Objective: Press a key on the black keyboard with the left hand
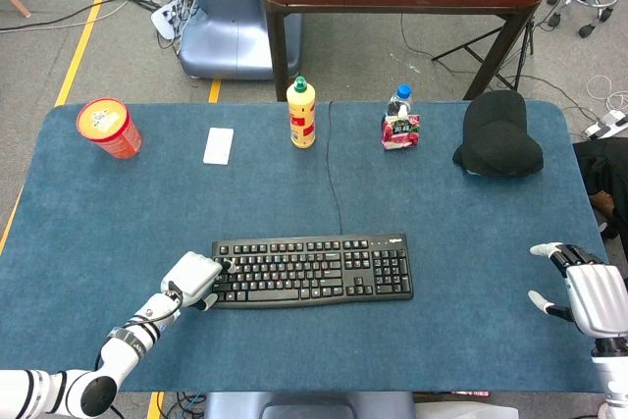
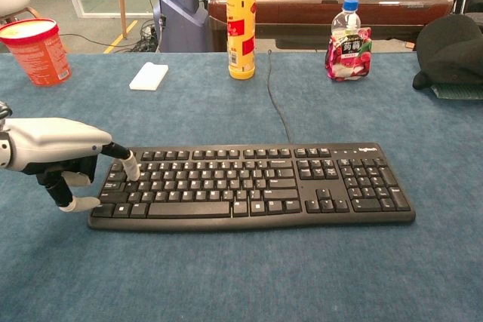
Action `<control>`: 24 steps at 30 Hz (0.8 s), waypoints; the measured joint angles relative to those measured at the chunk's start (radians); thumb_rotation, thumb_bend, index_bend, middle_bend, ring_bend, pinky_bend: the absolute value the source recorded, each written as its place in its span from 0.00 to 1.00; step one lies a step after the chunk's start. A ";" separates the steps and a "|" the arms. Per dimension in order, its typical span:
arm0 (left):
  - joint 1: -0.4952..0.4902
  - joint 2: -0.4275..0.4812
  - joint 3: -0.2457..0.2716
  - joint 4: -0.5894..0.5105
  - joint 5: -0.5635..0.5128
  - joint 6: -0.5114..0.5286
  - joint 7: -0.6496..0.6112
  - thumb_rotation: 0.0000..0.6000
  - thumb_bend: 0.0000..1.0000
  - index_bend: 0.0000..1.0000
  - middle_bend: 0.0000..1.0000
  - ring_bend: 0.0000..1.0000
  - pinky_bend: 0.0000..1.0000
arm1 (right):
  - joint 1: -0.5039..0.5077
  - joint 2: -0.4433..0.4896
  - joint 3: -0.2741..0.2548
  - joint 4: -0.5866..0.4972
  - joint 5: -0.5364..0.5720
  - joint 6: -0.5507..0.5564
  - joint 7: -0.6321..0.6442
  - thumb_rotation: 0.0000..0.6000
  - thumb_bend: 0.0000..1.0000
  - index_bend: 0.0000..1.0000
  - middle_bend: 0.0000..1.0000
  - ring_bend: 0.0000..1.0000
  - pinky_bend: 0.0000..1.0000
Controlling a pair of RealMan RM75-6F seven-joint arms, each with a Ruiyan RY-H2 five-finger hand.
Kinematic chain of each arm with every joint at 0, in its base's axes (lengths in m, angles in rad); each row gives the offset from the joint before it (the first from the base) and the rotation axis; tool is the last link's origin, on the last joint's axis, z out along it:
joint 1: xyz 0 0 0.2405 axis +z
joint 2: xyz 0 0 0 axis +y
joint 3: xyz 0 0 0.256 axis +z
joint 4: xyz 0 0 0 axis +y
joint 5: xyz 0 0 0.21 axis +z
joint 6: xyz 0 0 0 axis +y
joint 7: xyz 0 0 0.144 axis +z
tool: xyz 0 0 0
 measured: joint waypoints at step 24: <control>0.275 0.136 0.103 -0.121 0.465 0.402 -0.132 1.00 0.34 0.18 0.56 0.59 0.85 | -0.007 0.003 0.003 -0.006 0.005 0.011 -0.010 1.00 0.11 0.36 0.38 0.33 0.51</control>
